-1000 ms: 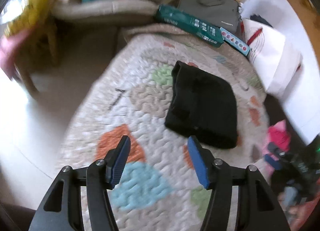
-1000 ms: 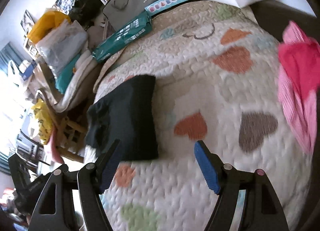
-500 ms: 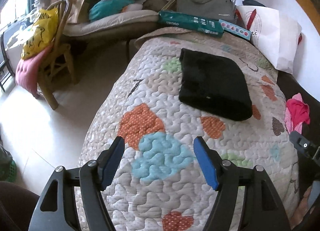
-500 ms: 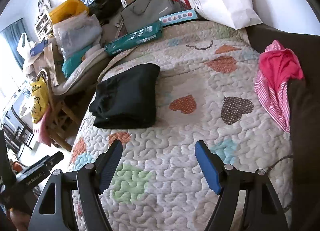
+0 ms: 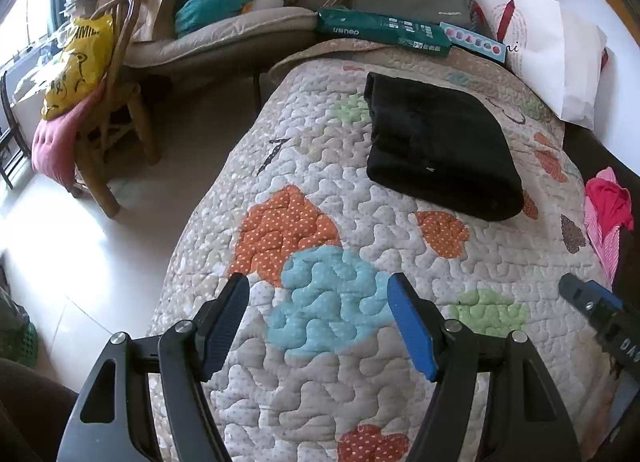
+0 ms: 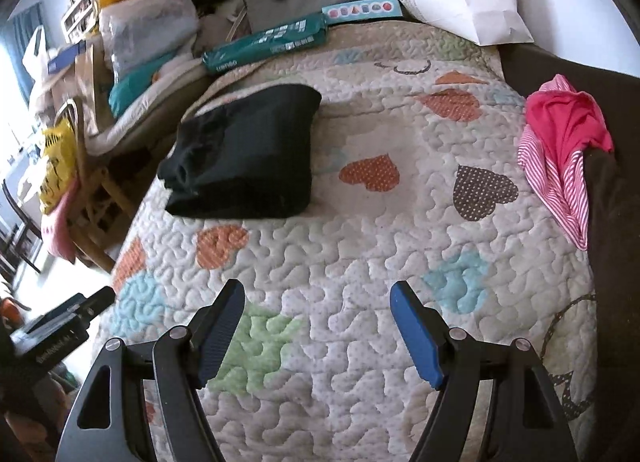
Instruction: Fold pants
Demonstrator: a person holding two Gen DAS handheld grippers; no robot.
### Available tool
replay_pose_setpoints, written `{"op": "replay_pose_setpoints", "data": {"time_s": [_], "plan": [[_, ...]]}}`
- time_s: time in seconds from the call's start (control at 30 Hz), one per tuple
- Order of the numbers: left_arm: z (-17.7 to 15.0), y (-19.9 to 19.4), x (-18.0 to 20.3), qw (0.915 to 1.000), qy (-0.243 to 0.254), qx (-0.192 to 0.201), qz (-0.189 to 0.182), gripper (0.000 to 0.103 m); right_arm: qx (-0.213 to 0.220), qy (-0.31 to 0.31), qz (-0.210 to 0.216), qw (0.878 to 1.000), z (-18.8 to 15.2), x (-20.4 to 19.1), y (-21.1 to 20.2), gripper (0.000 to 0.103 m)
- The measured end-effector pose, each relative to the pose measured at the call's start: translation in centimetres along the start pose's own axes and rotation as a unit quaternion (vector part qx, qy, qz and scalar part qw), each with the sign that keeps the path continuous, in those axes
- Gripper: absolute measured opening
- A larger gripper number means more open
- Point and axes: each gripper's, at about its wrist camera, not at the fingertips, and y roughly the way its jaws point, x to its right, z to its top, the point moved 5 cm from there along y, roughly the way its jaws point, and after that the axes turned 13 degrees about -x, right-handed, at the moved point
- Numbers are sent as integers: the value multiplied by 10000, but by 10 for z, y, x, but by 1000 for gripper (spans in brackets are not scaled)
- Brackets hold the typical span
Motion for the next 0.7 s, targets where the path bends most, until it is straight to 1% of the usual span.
{"op": "replay_pose_setpoints", "data": {"time_s": [0.27,0.7], "plan": [[-1,0,5,10000,74,-8,8,72,-94,-142,-207,9996,-7,-5,9,80],[-3,1,8,9999,129,-27,15,72,-83,-140,-299,9994,-9,-8,8,81]]}}
